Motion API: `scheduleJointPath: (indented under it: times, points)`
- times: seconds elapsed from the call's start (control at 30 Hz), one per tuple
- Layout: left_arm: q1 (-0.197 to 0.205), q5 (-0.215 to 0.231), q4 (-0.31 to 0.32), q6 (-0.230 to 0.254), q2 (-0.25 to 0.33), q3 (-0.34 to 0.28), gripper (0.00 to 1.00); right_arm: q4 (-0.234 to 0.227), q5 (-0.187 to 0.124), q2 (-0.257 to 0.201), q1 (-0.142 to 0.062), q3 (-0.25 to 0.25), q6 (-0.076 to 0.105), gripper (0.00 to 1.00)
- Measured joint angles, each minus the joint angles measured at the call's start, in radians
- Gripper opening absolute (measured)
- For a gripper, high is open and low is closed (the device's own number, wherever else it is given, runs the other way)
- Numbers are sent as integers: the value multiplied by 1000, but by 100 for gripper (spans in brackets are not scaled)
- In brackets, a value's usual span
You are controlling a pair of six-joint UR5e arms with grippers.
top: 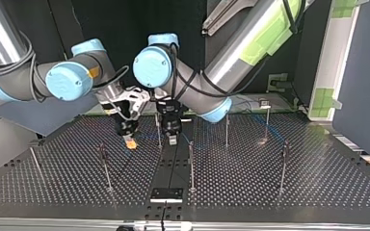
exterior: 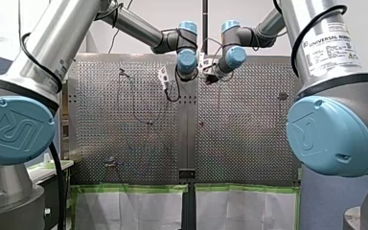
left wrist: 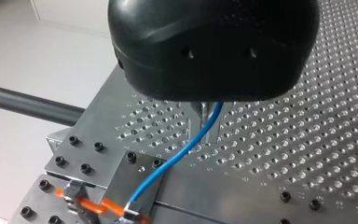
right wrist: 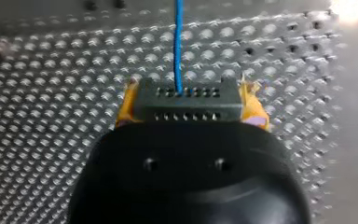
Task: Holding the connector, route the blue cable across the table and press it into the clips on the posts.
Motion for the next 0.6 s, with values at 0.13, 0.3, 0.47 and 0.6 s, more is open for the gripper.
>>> scheduleJointPath:
  times: [0.13, 0.3, 0.47, 0.6]
  points:
    - [-10, 1, 37, 1, 3, -38, 0, -2, 1, 1, 1, 34, -2, 0]
    - [-14, 17, 79, 3, 3, -79, 0, -3, 6, 1, -3, 78, -4, 0]
    - [-6, 46, 121, 9, 1, -120, 0, -3, 27, 1, -10, 121, -6, 0]
    - [4, 68, 154, 8, -17, -154, 0, -4, 36, 1, -15, 145, -8, 0]
